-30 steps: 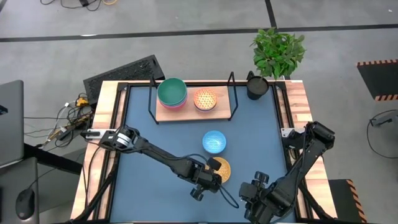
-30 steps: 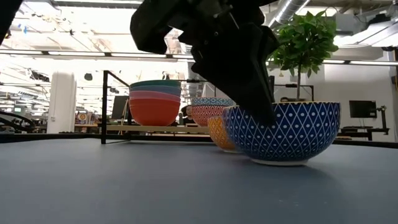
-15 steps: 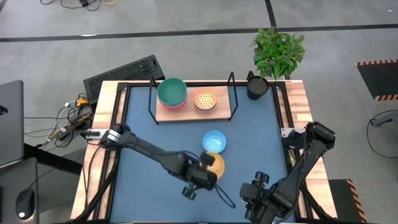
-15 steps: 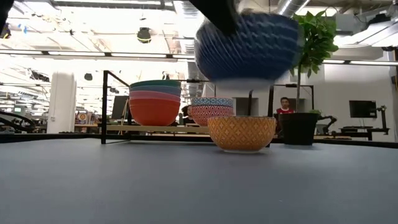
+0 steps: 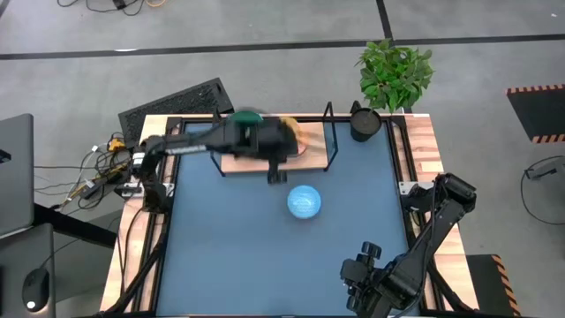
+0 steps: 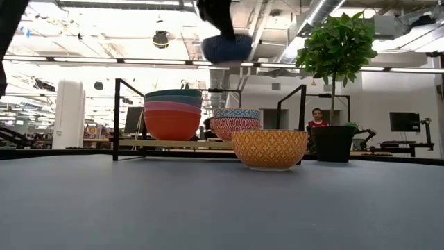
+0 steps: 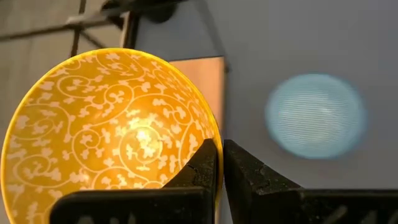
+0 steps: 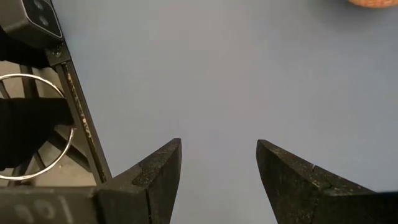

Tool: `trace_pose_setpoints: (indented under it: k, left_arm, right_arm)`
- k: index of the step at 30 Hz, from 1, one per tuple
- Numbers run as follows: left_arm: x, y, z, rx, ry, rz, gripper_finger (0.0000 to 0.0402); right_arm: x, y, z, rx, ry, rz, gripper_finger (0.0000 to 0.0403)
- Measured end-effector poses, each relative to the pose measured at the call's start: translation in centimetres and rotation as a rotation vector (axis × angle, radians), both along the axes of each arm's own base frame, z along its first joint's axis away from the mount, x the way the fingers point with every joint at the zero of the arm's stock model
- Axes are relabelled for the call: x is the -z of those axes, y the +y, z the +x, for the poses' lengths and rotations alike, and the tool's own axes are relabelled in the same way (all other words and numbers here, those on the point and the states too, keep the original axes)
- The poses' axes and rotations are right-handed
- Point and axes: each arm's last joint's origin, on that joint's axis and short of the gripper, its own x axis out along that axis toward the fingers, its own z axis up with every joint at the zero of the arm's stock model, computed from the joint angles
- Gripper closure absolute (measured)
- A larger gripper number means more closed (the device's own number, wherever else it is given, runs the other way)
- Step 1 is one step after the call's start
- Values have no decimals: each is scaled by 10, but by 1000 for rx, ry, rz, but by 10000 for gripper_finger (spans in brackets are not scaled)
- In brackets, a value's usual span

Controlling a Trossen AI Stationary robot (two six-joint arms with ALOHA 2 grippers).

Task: Place and stack bowls onto a shelf
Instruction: Stack the yellow patterned bowl on top of the orange patterned bowl on the shelf

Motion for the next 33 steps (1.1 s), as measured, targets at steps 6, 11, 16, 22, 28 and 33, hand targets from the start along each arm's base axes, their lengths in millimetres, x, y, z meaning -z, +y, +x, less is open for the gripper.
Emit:
trace_pose_setpoints:
  k: [6, 11, 16, 22, 28, 33]
  left_arm:
    - [18, 64, 8, 11, 14, -64, 401]
    - [32, 85, 18, 90, -12, -108, 401]
    - [47, 98, 25, 94, -2, -143, 401]
    - [65, 106, 32, 78, 46, -148, 401]
    - [77, 109, 39, 78, 64, -153, 401]
    - [83, 110, 41, 69, 71, -163, 401]
  right_arm:
    - [0, -1, 1, 2, -2, -1, 168]
    - [0, 0, 1, 5, -18, -8, 168]
    - [0, -1, 2, 6, -35, -21, 168]
    - [0, -1, 2, 4, -42, -24, 168]
    - [0, -1, 2, 2, -42, -27, 168]
    - [0, -1, 2, 2, -43, -28, 168]
